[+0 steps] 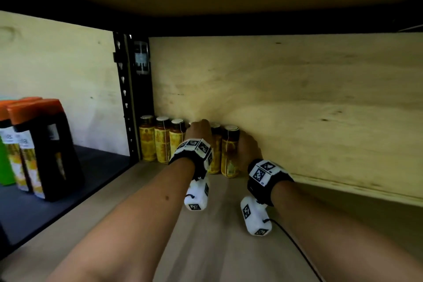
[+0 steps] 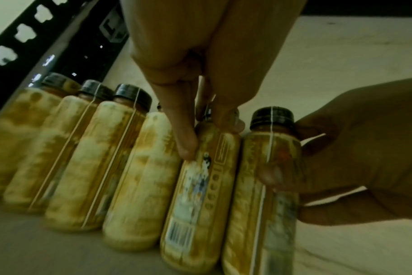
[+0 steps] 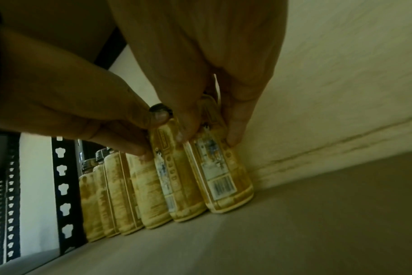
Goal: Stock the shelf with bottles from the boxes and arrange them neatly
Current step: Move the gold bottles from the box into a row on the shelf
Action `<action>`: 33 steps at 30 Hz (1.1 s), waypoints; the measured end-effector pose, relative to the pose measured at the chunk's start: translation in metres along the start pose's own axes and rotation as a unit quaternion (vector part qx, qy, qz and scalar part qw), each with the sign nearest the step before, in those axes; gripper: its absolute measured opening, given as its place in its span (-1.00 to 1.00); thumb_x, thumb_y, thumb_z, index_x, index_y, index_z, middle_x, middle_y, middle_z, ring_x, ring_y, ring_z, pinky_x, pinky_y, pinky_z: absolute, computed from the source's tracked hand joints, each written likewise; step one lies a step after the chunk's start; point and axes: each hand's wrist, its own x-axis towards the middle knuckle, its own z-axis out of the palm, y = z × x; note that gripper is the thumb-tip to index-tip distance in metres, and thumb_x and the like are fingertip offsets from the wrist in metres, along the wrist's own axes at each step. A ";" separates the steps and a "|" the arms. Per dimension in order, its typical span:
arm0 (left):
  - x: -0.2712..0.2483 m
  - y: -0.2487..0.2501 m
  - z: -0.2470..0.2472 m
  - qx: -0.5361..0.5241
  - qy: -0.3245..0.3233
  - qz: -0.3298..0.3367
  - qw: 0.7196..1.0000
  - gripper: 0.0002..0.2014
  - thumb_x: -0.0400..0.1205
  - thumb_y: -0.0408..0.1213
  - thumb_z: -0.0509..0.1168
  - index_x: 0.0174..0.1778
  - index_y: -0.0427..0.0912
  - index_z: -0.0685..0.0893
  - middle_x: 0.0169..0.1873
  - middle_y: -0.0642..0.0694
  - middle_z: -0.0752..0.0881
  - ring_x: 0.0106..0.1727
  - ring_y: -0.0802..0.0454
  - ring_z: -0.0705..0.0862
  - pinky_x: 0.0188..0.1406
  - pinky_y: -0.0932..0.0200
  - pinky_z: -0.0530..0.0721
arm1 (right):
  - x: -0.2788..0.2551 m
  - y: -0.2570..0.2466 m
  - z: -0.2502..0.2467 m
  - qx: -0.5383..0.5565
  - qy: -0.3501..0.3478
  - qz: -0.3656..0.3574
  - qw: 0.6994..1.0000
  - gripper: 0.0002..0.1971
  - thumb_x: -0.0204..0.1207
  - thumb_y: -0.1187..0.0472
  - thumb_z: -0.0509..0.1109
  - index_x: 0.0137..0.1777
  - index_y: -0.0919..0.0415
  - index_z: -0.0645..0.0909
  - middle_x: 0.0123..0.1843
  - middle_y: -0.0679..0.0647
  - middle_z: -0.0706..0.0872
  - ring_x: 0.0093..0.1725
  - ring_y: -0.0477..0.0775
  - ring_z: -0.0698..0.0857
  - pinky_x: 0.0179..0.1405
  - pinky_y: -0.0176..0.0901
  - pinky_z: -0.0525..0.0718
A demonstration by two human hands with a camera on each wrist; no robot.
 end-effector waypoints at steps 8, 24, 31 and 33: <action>-0.099 -0.009 -0.032 -0.087 -0.055 0.019 0.995 -0.46 0.56 -0.15 0.38 0.47 -0.12 0.48 0.31 -0.22 0.64 0.29 -0.22 0.63 0.17 0.05 0.65 | -0.105 -0.020 -0.080 -0.123 -0.187 -0.017 0.975 -0.41 0.60 0.06 0.42 0.56 0.24 0.39 0.53 0.20 0.50 0.47 0.20 0.51 0.29 -0.15 0.48; -0.440 0.050 0.014 -0.263 -0.385 0.174 0.868 -0.87 0.59 -0.27 0.42 -0.11 -0.29 0.75 -0.34 -0.24 0.80 -0.39 -0.02 0.80 -0.37 0.10 0.78 | -0.440 0.044 -0.145 0.081 -0.401 0.112 0.906 -0.68 0.53 0.06 0.51 0.05 0.35 0.66 -0.17 0.15 0.81 -0.15 0.16 0.84 -0.13 0.00 0.76; -0.504 0.036 0.158 -0.162 -0.477 0.121 0.856 -0.86 0.55 -0.26 0.45 -0.07 -0.26 0.78 -0.34 -0.10 0.76 -0.29 0.02 0.73 -0.19 0.13 0.75 | -0.510 0.149 -0.056 0.159 -0.340 0.313 0.872 -0.84 0.57 0.11 0.47 -0.07 0.20 0.64 -0.16 0.13 0.75 -0.30 0.06 0.74 -0.39 -0.24 0.67; -0.521 0.027 0.200 -0.137 -0.490 0.096 0.856 -0.81 0.55 -0.22 0.46 -0.03 -0.26 0.78 -0.31 -0.06 0.74 -0.21 0.01 0.70 -0.26 0.25 0.61 | -0.529 0.177 -0.032 0.155 -0.303 0.368 0.865 -0.86 0.59 0.15 0.45 -0.14 0.19 0.62 -0.21 0.11 0.72 -0.36 0.02 0.69 -0.46 -0.22 0.66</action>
